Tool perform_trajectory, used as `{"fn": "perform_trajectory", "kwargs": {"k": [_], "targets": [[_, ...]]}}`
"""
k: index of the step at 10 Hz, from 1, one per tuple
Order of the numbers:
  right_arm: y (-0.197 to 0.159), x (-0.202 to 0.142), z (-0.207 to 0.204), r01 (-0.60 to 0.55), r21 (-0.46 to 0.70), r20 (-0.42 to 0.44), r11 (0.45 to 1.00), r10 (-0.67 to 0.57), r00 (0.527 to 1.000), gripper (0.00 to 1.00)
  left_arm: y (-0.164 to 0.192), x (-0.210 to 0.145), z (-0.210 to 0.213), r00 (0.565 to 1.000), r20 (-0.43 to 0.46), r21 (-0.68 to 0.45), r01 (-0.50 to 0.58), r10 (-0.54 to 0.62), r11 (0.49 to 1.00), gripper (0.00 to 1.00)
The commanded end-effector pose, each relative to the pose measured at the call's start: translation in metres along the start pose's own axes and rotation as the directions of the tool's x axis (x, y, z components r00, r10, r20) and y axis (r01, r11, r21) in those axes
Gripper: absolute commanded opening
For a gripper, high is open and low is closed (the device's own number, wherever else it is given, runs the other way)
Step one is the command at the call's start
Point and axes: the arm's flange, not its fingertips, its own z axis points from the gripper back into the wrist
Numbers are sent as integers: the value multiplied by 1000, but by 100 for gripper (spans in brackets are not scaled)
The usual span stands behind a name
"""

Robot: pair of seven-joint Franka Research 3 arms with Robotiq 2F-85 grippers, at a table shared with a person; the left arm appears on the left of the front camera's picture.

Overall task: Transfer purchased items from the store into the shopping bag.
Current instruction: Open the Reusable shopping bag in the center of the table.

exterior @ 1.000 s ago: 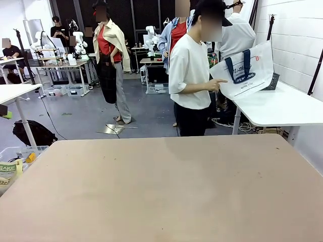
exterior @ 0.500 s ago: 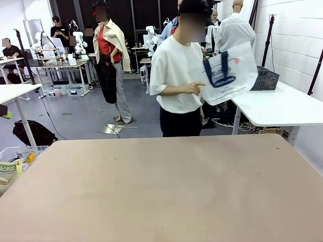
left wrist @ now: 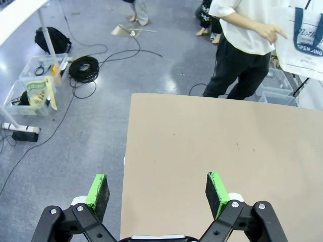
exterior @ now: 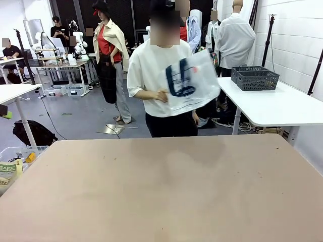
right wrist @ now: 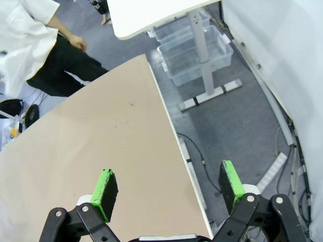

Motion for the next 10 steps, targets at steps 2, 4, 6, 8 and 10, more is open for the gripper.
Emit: {"fn": "perform_trajectory", "kwargs": {"k": [2, 4, 6, 8, 10], "targets": [[0, -1, 0, 2, 3, -3, 1000, -2, 1000, 100, 0, -1, -1, 1000, -11, 2, -13, 13, 1000, 100], [0, -1, 0, 2, 3, -3, 1000, -2, 1000, 100, 0, -1, -1, 1000, -11, 2, -13, 13, 1000, 100], [0, -1, 0, 2, 3, -3, 1000, -2, 1000, 100, 0, -1, -1, 1000, -11, 2, -13, 13, 1000, 100], [0, -1, 0, 2, 3, -3, 1000, -2, 1000, 100, 0, -1, -1, 1000, -11, 2, -13, 13, 1000, 100], [0, -1, 0, 2, 3, -3, 1000, -2, 1000, 100, 0, -1, -1, 1000, -11, 2, -13, 13, 1000, 100]]}}
